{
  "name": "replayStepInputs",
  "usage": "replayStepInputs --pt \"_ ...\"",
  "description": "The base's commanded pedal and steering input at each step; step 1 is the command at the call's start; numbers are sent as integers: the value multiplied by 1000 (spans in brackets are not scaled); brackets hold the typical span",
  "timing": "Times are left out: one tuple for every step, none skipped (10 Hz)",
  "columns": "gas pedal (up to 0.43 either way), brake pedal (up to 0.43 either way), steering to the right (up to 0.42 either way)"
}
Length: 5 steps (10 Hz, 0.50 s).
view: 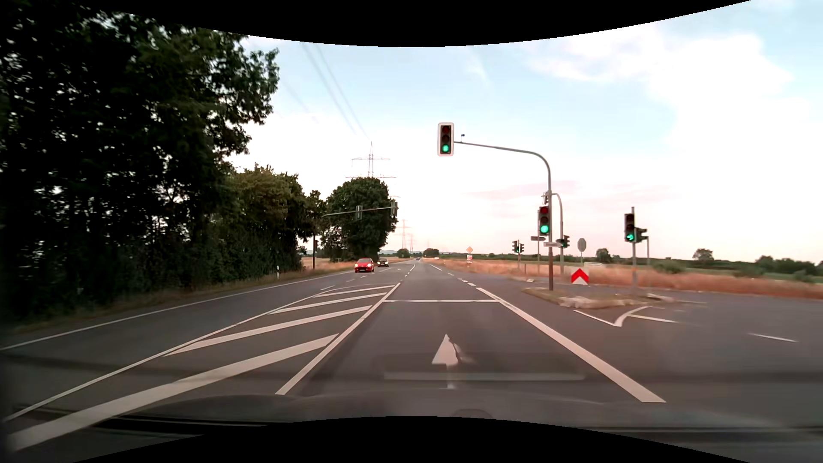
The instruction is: Follow the waypoints while adhering to traffic rules and regulations
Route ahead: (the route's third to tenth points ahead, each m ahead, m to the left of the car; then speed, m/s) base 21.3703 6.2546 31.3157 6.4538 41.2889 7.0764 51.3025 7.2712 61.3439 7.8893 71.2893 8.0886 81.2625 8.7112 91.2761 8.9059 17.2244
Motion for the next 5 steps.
replayStepInputs --pt "79 0 -10" --pt "79 0 -10" --pt "79 0 -10" --pt "79 0 -10" --pt "79 0 -10"
